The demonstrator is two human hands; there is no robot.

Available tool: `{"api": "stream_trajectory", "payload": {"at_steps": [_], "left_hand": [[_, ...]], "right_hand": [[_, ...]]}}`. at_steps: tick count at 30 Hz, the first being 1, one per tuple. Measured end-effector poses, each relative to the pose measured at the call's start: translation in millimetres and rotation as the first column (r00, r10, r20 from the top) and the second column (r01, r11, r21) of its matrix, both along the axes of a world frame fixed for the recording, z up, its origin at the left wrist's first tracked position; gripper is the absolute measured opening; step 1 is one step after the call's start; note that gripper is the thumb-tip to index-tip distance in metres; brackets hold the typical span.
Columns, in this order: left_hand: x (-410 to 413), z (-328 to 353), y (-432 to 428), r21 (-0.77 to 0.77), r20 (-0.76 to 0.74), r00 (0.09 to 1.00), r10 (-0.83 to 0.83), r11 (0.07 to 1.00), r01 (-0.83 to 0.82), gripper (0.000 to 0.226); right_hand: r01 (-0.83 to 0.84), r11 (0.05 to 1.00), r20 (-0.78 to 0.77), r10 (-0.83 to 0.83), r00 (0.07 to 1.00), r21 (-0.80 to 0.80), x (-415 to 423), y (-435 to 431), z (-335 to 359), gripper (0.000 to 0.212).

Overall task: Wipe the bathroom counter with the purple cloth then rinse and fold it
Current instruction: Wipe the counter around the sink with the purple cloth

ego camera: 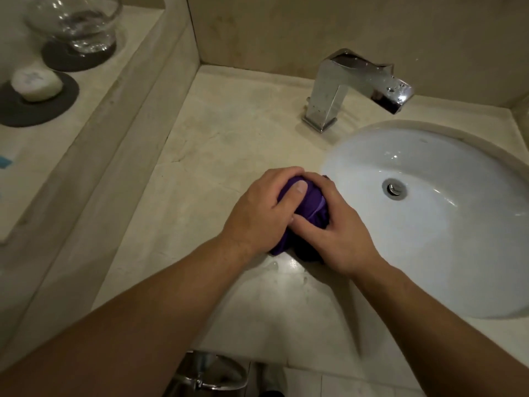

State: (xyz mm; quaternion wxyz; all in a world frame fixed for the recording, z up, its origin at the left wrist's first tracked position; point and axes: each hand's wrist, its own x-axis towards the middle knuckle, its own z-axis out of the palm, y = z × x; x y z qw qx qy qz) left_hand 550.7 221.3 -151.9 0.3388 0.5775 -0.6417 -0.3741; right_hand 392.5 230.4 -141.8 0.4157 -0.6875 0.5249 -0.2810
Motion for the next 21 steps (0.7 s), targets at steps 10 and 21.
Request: {"api": "stream_trajectory", "payload": {"at_steps": [10,21], "left_hand": [[16.4,-10.0,36.4,-0.085,0.144,0.982,-0.120,0.987,0.134,0.050],[50.5,-15.5,99.3,-0.129,0.129,0.980,-0.149,0.978,0.166,0.050]], "right_hand": [[0.035,0.980,-0.184,-0.072,0.980,-0.197,7.7,38.4,-6.8,0.058],[0.065,0.972,-0.208,-0.113,0.972,-0.226,42.2,103.5,-12.0,0.071]]}}
